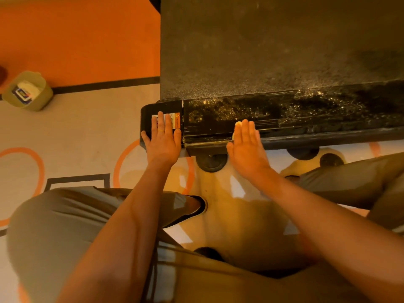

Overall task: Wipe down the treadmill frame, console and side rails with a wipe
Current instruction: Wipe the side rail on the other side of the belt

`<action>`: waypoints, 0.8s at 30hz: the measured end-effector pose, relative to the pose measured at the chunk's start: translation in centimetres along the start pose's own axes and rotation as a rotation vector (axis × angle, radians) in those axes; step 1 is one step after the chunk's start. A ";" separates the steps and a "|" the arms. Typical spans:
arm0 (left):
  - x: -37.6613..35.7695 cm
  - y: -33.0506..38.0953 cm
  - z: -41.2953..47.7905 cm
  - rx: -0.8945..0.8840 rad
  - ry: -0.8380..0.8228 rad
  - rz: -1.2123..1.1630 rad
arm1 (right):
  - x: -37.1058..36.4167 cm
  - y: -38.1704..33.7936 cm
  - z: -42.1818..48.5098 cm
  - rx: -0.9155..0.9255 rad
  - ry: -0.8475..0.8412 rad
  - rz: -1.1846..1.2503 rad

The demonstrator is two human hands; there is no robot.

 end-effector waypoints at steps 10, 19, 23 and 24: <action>-0.2 -0.6 0.3 -0.010 -0.024 -0.018 | -0.1 -11.6 3.2 0.239 -0.101 -0.004; -0.1 -0.2 0.2 0.016 -0.009 -0.023 | 0.9 -5.7 2.8 0.222 -0.091 -0.016; -0.3 -0.3 0.3 0.026 -0.018 -0.018 | 0.6 -5.1 2.4 0.131 -0.072 -0.020; -0.3 -0.2 0.2 0.025 -0.020 -0.017 | 0.5 -6.0 2.6 0.114 -0.076 0.009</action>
Point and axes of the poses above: each hand's wrist, its own z-axis towards the middle knuckle, its own x-axis out of the back of the hand, y = z × x, the point moved 7 cm from there along z, towards the middle knuckle, and after that the axes turned 6 degrees about -y, right-handed, at the moved point
